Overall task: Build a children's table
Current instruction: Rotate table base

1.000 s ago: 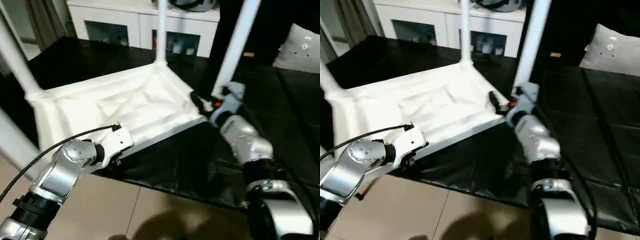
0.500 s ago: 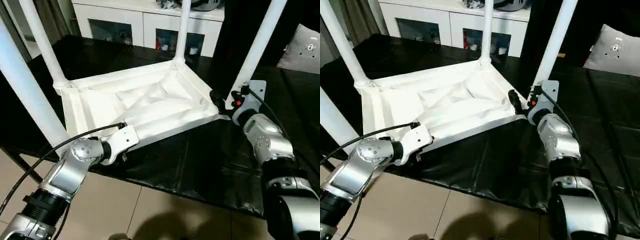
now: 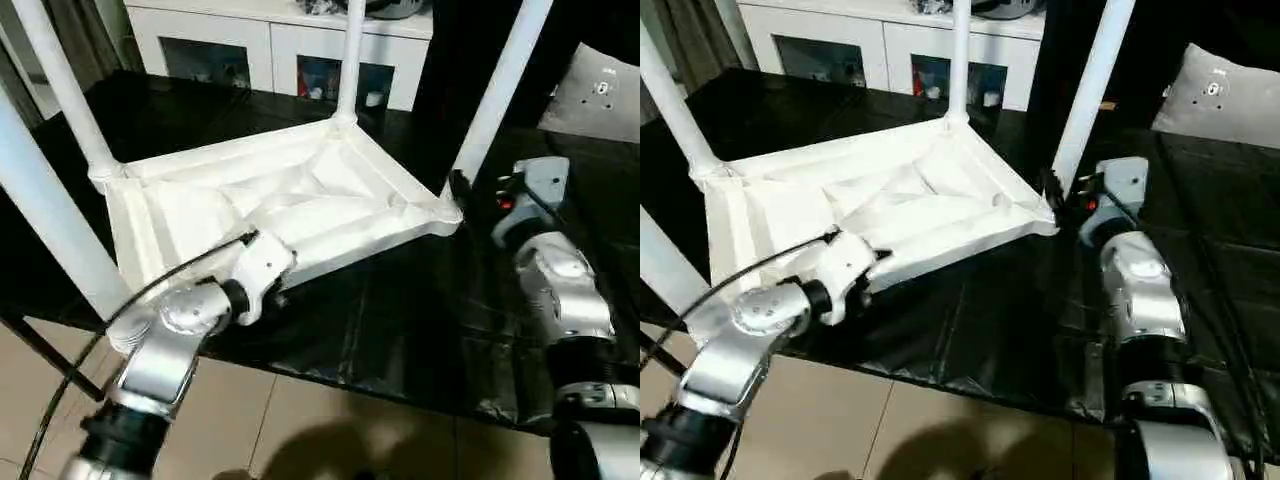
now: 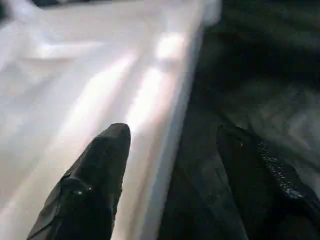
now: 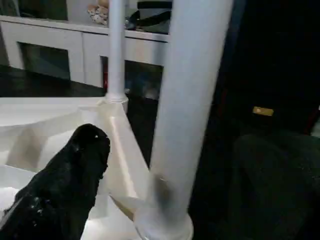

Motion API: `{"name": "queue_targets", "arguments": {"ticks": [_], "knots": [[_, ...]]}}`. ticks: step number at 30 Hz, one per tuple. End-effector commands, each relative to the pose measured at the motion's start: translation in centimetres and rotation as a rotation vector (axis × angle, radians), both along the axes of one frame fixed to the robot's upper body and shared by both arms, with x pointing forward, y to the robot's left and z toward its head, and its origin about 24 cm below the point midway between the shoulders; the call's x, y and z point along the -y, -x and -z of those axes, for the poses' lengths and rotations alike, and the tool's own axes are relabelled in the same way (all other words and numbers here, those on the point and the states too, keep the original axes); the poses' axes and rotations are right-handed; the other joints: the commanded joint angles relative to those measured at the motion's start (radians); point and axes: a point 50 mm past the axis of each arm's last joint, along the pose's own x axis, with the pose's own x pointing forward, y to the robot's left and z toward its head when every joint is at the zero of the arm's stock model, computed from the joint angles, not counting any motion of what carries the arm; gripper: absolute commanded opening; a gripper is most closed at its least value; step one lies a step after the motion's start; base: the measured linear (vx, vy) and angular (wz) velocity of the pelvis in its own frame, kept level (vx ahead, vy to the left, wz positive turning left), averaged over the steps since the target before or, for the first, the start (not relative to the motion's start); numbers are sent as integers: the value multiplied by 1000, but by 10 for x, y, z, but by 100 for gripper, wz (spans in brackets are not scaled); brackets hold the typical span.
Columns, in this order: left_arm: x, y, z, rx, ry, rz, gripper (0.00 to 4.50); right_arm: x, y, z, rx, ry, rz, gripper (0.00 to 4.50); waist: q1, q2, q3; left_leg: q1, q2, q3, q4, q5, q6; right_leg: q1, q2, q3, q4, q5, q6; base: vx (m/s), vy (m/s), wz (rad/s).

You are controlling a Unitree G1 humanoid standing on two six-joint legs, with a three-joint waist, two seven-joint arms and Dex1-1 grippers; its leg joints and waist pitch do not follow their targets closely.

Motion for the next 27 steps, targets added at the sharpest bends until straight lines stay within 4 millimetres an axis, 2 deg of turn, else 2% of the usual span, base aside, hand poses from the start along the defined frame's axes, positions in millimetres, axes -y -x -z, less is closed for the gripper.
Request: {"name": "queue_targets", "arguments": {"ticks": [1, 3, 5, 6, 9, 12, 15, 18, 19, 20, 22, 26, 27], "knots": [[-6, 3, 0, 2, 28, -86, 312, -1, -3, -1, -8, 25, -1, 450, 2, -21, -72, -18, -3, 16, -56, -100, 67, 69, -50, 32, -69, -247, -138, 0, 0, 0], [-10, 9, 10, -14, -8, -134, 312, -3, -6, 4, -33, 33, 0, 450, -4, -21, -72, -23, -1, 15, -55, -92, 74, 68, -50, 30, -66, -228, -148, 0, 0, 0], [-10, 13, 15, -20, -60, -104, 312, -3, -12, 4, -48, 63, 11, 450, -7, -18, -72, -21, -3, 15, -54, -105, 81, 62, -47, 29, -69, -260, -140, 0, 0, 0], [-10, 13, 15, -20, -61, -104, 312, -3, -12, 4, -48, 63, 11, 450, -3, -17, -76, -20, -4, 16, -51, -92, 82, 61, -46, 30, -66, -238, -140, 0, 0, 0], [-14, 12, 11, -12, -142, -66, 312, -2, -29, -11, -46, 85, 48, 450, -4, -15, -68, -19, 0, 15, -53, -106, 83, 53, -46, 28, -62, -224, -167, 0, 0, 0], [-18, 11, 9, -2, -201, -44, 312, -6, -37, -17, -59, 103, 38, 450, -3, -14, -62, -18, 0, 14, -54, -140, 72, 51, -47, 28, -62, -251, -165, 0, 0, 0], [-23, 6, 5, 21, -260, -29, 312, -8, -46, -24, -83, 126, 79, 450, -4, -13, -58, -18, -1, 15, -54, -138, 63, 52, -47, 30, -60, -230, -172, 0, 0, 0], [-23, 2, 3, 22, -270, -22, 312, -9, -50, -27, -103, 148, 140, 450, 0, -6, -60, -18, -2, 15, -53, -114, 52, 54, -48, 32, -51, -160, -194, 0, 0, 0], [-23, 1, 3, 21, -277, -17, 312, -9, -52, -27, -111, 157, 164, 450, 0, -8, -61, -17, -3, 16, -52, -108, 53, 54, -45, 31, -50, -142, -201, 0, 0, 0], [-23, -1, 4, 18, -300, -1, 312, -10, -54, -29, -119, 152, 203, 450, 1, -3, -62, -18, -4, 16, -50, -93, 56, 55, -45, 32, -43, -83, -222, 0, 0, 0], [-21, -2, 6, 15, -316, 9, 312, -10, -55, -32, -117, 127, 229, 450, 2, -1, -64, -20, -5, 16, -49, -93, 59, 57, -45, 30, -41, -70, -229, 0, 0, 0], [-18, -4, 9, 7, -341, 27, 312, -4, -57, -36, -113, 108, 310, 450, 3, -4, -60, -23, -4, 16, -49, -88, 66, 58, -46, 31, -38, -58, -230, 0, 0, 0], [-19, -4, 10, 9, -349, 25, 312, -2, -57, -38, -109, 97, 326, 450, 1, -11, -59, -24, -3, 18, -49, -94, 68, 58, -45, 31, -40, -65, -228, 0, 0, 0]]}}
